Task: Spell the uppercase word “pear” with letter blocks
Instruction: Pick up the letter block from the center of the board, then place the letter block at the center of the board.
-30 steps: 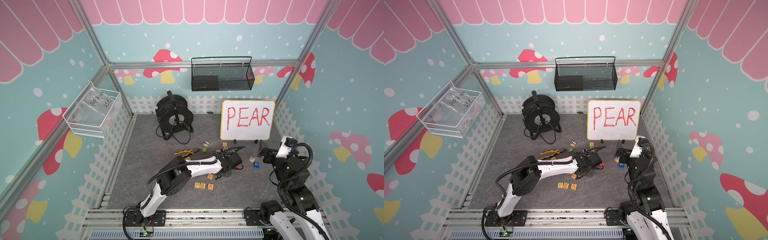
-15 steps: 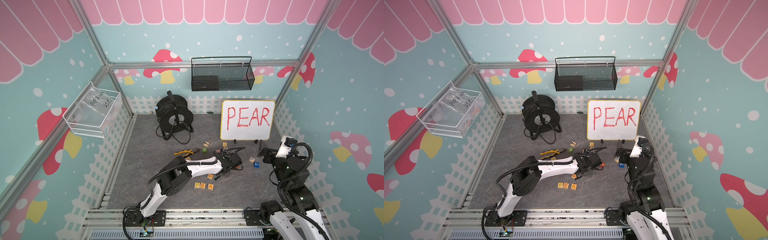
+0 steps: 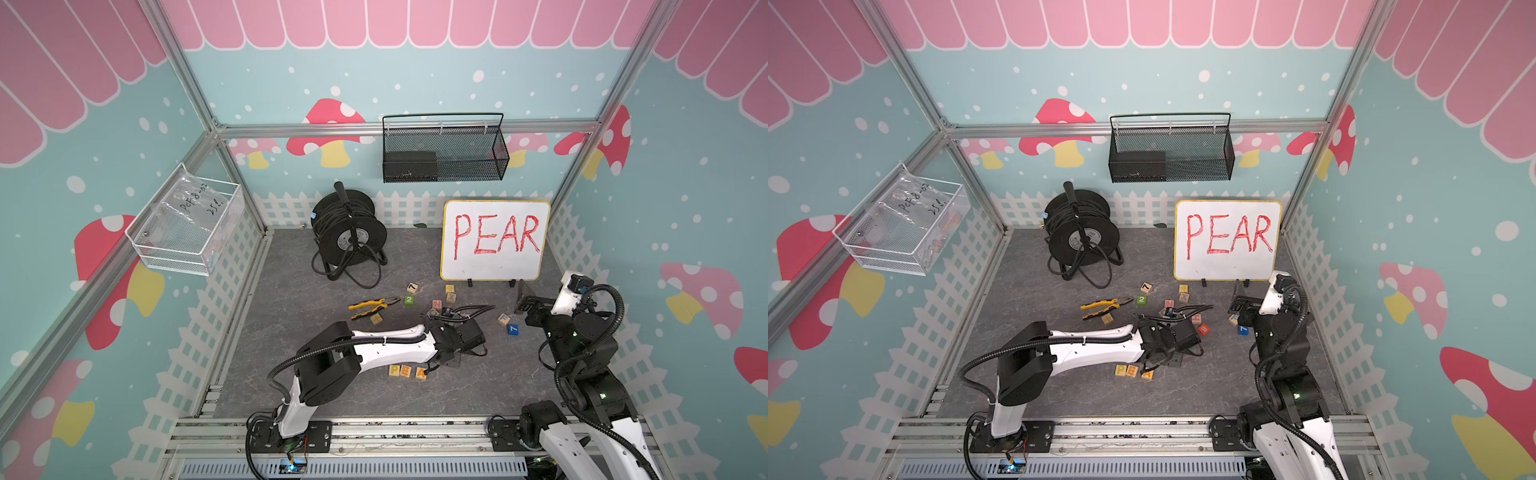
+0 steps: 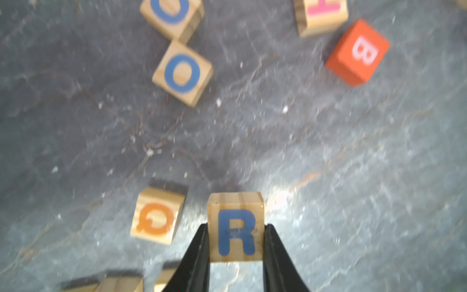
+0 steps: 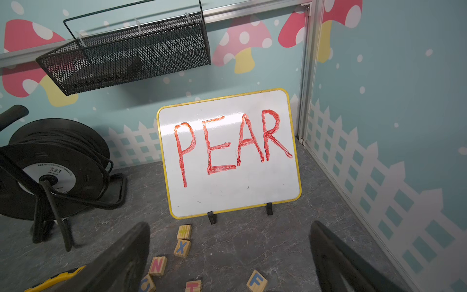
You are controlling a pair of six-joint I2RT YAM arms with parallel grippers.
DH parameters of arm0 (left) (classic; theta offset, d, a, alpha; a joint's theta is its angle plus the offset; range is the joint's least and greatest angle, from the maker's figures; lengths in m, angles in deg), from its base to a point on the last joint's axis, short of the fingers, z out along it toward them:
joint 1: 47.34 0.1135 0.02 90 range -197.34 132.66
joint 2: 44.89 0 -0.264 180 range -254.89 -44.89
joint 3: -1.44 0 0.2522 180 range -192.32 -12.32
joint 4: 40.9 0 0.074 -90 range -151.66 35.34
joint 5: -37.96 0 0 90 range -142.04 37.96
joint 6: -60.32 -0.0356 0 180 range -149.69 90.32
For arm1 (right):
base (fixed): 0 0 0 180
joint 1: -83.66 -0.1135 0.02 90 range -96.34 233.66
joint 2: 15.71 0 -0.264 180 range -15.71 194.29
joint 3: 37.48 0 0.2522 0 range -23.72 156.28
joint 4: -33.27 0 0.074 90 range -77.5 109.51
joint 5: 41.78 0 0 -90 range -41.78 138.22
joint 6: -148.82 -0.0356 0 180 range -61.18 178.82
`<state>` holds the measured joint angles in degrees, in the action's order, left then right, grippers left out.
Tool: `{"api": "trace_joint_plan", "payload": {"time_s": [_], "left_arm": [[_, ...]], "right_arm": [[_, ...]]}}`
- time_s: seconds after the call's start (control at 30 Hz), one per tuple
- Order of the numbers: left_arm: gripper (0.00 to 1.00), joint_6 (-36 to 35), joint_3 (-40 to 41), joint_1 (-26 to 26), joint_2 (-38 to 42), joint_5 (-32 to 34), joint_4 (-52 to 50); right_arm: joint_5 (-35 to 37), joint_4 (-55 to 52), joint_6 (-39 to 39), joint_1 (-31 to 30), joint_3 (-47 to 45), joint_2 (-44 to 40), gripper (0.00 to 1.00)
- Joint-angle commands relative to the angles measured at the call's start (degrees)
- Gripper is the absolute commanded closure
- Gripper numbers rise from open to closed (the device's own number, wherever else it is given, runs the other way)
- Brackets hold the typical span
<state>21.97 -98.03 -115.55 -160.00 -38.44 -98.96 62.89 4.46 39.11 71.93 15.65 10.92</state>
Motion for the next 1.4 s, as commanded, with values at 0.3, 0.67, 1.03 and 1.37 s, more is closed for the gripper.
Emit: {"api": "trace_joint_plan", "payload": {"time_s": [0.3,0.67,1.03,1.37], "left_arm": [[0.72,7.0,7.5,-4.2,4.5,-3.8,0.7],[0.72,9.9,11.9,-4.3,5.9,-5.9,2.6],[0.72,10.7,14.3,-2.8,6.1,-6.8,5.1],[0.66,10.6,13.9,-3.3,6.7,-5.3,4.2]], "right_arm": [[-1.0,1.1,-0.6,-0.2,-1.0,-1.3,0.01],[-0.6,0.8,-0.6,-0.1,-0.9,-1.3,0.01],[-0.3,0.6,-0.7,-0.1,-1.0,-1.4,0.01],[-0.1,0.6,-0.7,-0.2,-0.9,-1.1,0.0]]}}
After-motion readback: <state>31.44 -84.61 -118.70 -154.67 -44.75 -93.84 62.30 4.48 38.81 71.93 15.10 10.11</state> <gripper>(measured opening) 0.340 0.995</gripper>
